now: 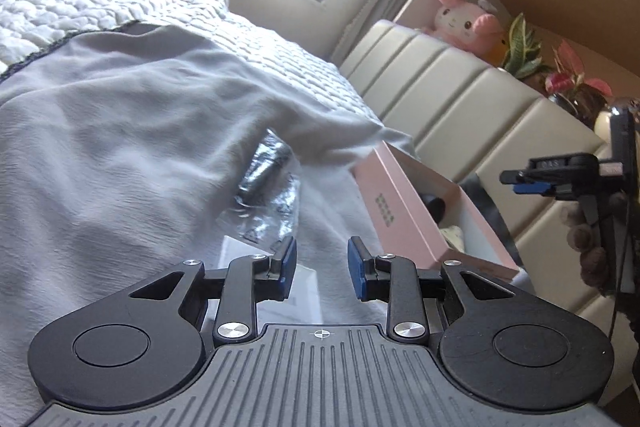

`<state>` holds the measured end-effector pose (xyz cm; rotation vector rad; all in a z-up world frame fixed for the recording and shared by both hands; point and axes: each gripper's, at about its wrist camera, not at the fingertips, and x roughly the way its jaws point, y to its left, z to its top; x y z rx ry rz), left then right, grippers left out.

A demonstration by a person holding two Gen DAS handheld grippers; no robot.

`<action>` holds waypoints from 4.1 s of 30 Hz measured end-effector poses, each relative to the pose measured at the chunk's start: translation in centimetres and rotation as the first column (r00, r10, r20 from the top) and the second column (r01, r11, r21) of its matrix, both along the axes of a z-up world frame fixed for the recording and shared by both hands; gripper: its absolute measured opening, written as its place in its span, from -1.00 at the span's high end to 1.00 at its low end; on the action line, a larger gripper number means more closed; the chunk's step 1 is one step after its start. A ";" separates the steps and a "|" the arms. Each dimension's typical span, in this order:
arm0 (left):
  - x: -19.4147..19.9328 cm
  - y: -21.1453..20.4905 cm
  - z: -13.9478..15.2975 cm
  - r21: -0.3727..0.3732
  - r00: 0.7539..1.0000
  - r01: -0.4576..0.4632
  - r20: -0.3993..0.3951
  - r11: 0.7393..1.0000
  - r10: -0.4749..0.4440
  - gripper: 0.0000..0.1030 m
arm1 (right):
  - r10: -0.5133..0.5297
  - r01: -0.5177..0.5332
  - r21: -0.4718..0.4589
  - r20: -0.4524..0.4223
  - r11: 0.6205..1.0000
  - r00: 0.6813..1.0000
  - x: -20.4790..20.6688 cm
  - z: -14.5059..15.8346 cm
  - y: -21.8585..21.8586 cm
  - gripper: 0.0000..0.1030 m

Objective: Organize rigid objects

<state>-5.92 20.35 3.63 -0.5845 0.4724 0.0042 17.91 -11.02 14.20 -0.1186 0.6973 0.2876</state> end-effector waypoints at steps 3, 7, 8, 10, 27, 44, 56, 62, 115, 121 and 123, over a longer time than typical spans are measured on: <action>-0.8 1.4 0.1 -0.032 0.999 -0.030 0.011 0.999 0.030 0.40 | 0.044 -0.040 -0.070 0.058 0.997 0.997 -1.1 1.4 0.6 0.17; -0.9 1.3 0.1 -0.045 1.000 -0.005 0.011 0.999 0.006 0.40 | 0.047 -0.028 -0.201 0.095 0.979 0.994 -1.7 1.2 -0.6 0.15; -0.7 1.0 0.0 -0.046 1.000 0.007 0.005 0.999 -0.007 0.41 | 0.035 -0.015 -0.233 0.086 0.972 0.996 -1.5 0.7 -1.2 0.15; -0.3 0.1 -0.2 -0.042 0.999 0.036 -0.015 0.998 -0.037 0.41 | 0.007 0.002 -0.292 0.030 0.956 1.000 -0.8 -0.8 -2.7 0.37; 1.4 -6.1 -3.3 -0.087 0.946 0.322 -0.013 0.943 -0.324 0.40 | 0.025 -0.043 -0.062 -0.267 0.997 0.963 9.0 -7.8 -6.8 0.62; 0.6 -6.2 -3.1 -0.071 0.943 0.333 -0.001 0.940 -0.334 0.40 | 0.015 -0.072 -0.174 -0.308 0.982 0.951 5.6 -7.7 -8.2 0.41; 0.8 -6.3 -3.6 -0.078 0.943 0.331 -0.013 0.940 -0.333 0.40 | 0.069 -0.086 -0.043 -0.303 0.995 0.950 6.6 -7.7 -6.6 0.95; 0.1 -6.4 -3.3 -0.072 0.944 0.328 -0.006 0.942 -0.329 0.40 | 0.094 -0.149 -0.152 -0.321 0.977 0.942 0.6 -6.9 -6.7 0.95; -2.5 -3.5 -1.9 -0.031 0.986 0.165 0.005 0.986 -0.165 0.40 | 0.169 -0.173 -0.190 -0.038 0.966 0.985 -9.6 -2.5 -0.3 0.28; -1.2 -7.8 0.2 0.014 0.965 0.261 0.026 0.965 -0.261 0.40 | -0.063 0.059 -0.079 -0.050 0.995 0.997 -5.6 -7.3 -5.6 0.28; 1.0 -10.9 1.6 0.015 0.952 0.304 0.038 0.953 -0.304 0.40 | -0.051 0.051 0.023 -0.006 0.998 0.999 -8.8 -8.1 -7.6 0.28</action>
